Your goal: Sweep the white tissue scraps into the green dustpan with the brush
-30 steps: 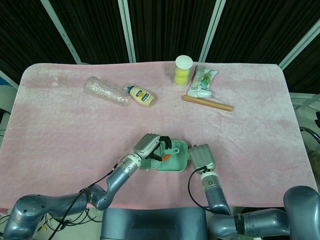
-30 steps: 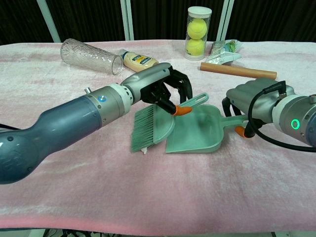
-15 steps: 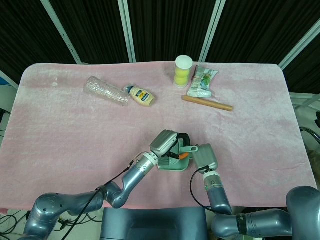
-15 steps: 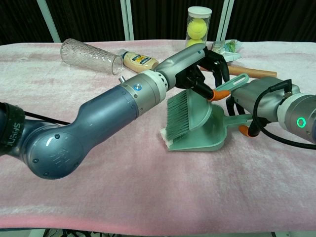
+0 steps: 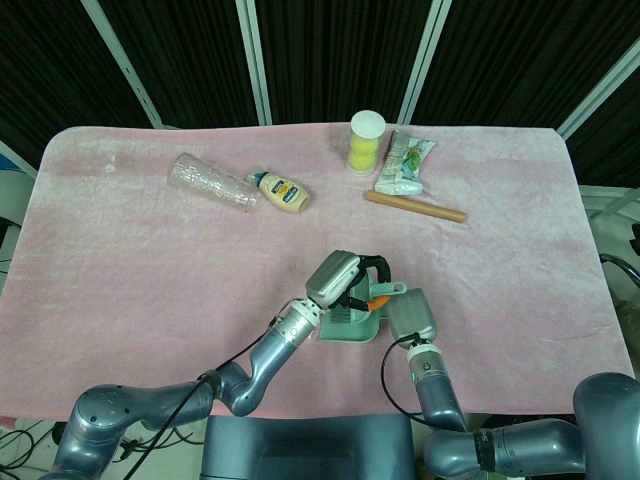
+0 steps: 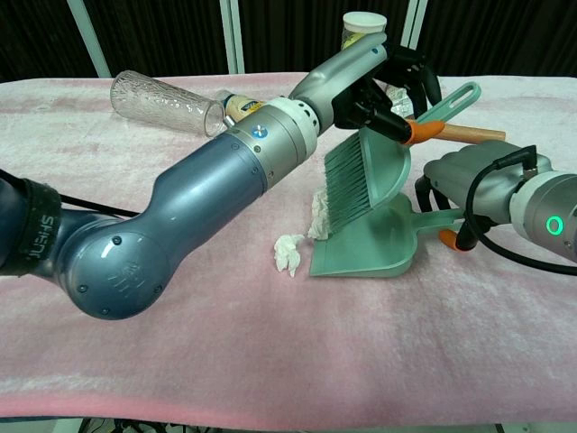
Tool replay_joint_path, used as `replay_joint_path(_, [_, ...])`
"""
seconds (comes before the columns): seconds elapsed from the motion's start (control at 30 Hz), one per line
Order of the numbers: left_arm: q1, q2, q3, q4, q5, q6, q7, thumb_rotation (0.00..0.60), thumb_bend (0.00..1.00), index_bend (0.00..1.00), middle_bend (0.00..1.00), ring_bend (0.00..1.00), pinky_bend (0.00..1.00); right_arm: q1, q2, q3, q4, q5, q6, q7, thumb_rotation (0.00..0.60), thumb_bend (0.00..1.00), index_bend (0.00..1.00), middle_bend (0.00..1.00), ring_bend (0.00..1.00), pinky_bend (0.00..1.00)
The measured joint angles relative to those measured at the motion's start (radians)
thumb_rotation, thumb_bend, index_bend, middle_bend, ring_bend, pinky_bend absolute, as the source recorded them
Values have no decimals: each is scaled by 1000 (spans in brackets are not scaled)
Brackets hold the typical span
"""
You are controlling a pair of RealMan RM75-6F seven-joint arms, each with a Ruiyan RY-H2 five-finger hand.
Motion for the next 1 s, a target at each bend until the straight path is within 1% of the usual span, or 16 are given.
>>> replay_joint_path(0.13, [23,34,19,-25,0,4,3,600,396,627,657,911,1000,0,-1,0,-2,2,0,-2,600,508,618,573,702,807])
replay_joint_path(0.37, [101,118,101,-71,-18,-26,26,600,396,629,659,911,1000,0,-8,-5,1,7,0,-6,600,508,619,573,702,807])
replay_joint_path(0.47, [134,131,136,-78,-31,-37,33,600,396,629,659,911,1000,1,-12,-6,5,8,-1,-9,600,508,619,573,702,807])
replay_joint_path(0.53, [145,132,147,-78,-35,-39,35,600,396,629,659,911,1000,1,-13,-6,7,7,-1,-9,600,508,619,573,702,807])
replay_joint_path(0.8, [147,93,149,-44,-47,-56,30,600,396,629,659,911,1000,-1,-11,-4,11,10,2,-7,600,509,618,573,702,807])
replay_joint_path(1.0, [123,36,129,15,-47,-60,22,600,396,630,658,911,1000,-2,-11,-4,12,11,-2,-5,600,508,618,572,702,807])
